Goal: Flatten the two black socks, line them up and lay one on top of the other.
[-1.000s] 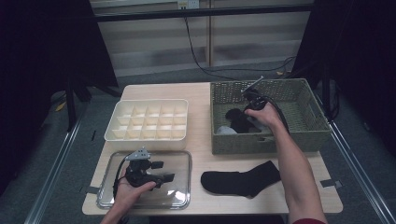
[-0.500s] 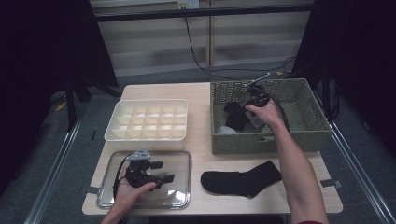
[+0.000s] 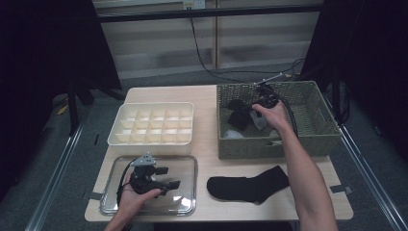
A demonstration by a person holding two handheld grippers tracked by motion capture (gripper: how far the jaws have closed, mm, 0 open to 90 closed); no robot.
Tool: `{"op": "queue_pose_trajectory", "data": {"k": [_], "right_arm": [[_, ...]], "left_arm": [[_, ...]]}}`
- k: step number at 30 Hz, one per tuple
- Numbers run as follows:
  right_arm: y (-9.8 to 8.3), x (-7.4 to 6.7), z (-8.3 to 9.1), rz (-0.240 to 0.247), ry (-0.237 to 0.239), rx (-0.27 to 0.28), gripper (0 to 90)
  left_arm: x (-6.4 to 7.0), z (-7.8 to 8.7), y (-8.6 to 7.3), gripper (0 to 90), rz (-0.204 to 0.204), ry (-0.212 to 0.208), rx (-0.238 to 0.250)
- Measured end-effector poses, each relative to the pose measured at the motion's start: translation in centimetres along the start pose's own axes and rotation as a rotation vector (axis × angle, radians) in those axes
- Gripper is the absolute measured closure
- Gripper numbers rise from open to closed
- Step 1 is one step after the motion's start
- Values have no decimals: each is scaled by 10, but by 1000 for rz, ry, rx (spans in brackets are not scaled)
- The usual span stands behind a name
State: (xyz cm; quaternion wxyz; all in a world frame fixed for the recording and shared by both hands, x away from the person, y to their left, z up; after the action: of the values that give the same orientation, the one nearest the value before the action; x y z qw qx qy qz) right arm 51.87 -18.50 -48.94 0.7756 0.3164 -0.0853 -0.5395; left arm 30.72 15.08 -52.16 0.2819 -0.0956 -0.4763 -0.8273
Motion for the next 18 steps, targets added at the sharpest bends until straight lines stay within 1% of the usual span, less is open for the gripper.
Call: {"op": "queue_pose_trajectory", "data": {"k": [2,4,6,8,9,12,17,18], "right_arm": [[0,0,-1,-3,-1,1,771],[-3,-1,-5,4,4,-30,757],[-8,-3,-10,16,14,-73,731],[-11,-5,-13,30,9,-103,714],[-11,-5,-13,36,8,-105,710],[-10,-5,-12,24,9,-93,660],[-3,-7,-10,33,-5,-45,550],[-1,-8,-10,32,-15,-38,526]], "left_arm": [[0,0,0,190,1,1,0],[0,0,0,190,2,3,2],[0,0,0,190,2,2,1],[0,0,0,190,0,2,0],[0,0,0,190,-1,1,0],[0,0,0,190,0,1,-1],[0,0,0,190,-1,1,-2],[0,0,0,190,0,0,-1]]}}
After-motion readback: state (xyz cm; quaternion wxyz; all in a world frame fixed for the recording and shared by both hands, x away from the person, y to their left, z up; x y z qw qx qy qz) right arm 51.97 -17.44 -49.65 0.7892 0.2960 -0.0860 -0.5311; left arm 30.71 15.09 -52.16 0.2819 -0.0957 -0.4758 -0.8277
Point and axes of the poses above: each handheld gripper's, and its own axes: z roughly backward along the jaws, y roughly out of its top, x roughly to its right, the point moved 8 cm from there along -z, roughly forward along the jaws, and after that the axes turned 12 degrees about -y, right-handed, at the moved point
